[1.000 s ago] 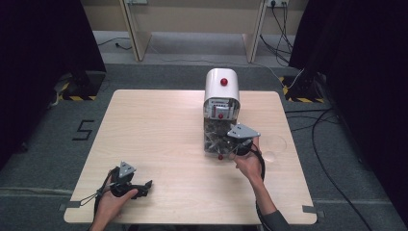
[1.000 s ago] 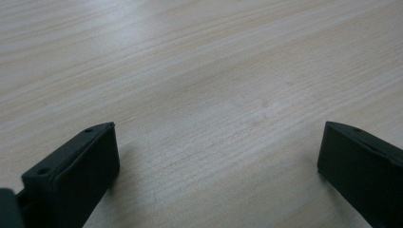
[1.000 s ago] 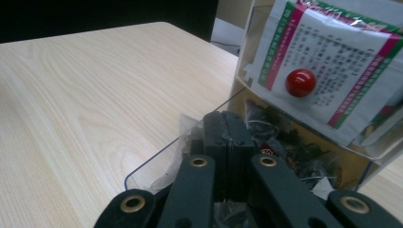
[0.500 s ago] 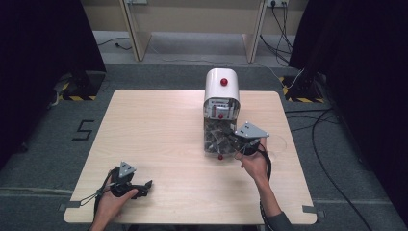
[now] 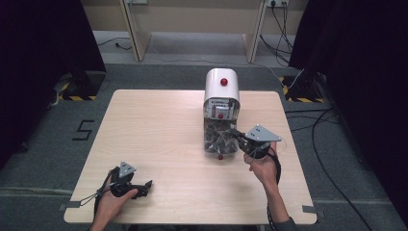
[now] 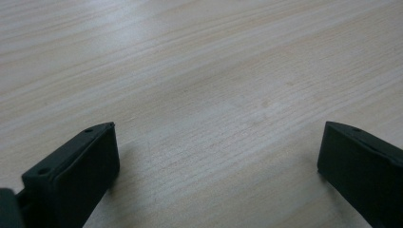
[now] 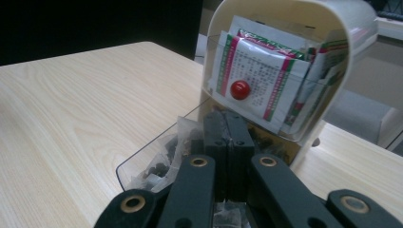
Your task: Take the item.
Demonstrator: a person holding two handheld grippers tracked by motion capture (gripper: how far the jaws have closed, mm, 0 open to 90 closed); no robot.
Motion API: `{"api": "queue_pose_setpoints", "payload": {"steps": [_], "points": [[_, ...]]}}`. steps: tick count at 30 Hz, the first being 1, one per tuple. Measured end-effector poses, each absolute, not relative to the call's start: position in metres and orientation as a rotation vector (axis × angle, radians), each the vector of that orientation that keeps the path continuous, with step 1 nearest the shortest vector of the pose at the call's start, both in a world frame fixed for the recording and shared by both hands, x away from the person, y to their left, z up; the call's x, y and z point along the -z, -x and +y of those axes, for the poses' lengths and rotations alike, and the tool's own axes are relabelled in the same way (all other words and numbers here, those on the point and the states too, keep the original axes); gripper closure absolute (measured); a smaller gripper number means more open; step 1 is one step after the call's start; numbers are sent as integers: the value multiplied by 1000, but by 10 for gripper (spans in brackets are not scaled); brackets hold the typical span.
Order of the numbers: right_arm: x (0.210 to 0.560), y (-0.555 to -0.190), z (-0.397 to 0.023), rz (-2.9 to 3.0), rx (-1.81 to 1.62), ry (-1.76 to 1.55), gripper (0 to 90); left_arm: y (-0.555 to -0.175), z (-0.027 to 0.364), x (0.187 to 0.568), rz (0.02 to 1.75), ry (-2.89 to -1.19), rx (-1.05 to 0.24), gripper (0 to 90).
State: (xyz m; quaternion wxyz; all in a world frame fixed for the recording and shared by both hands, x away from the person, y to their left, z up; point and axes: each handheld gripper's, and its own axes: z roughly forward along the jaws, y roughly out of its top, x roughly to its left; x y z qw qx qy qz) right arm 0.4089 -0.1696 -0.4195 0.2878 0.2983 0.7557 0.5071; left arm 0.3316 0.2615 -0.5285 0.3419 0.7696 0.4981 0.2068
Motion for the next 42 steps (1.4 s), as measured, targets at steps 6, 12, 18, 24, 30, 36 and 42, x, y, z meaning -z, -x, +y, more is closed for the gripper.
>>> {"api": "queue_pose_setpoints", "payload": {"steps": [6,12,18,24,30,36,42], "points": [[417,-401,-180,1998,-1348,-814,900,-332,262,529,1295,-2002,-538,0],[414,-394,-193,1976,-1339,-834,900,-332,262,529,1295,-2002,-538,0],[412,-389,-202,1948,-1317,-841,900,-331,262,529,1295,-2002,-538,0],[412,-385,-217,1919,-1300,-873,900,-331,262,529,1295,-2001,-538,0],[408,-380,-236,1876,-1285,-902,900,-331,262,529,1295,-2001,-537,0],[408,-377,-254,1836,-1265,-947,900,-331,262,529,1295,-2001,-537,0],[410,-378,-268,1811,-1247,-986,900,-331,262,529,1295,-2001,-538,0]]}}
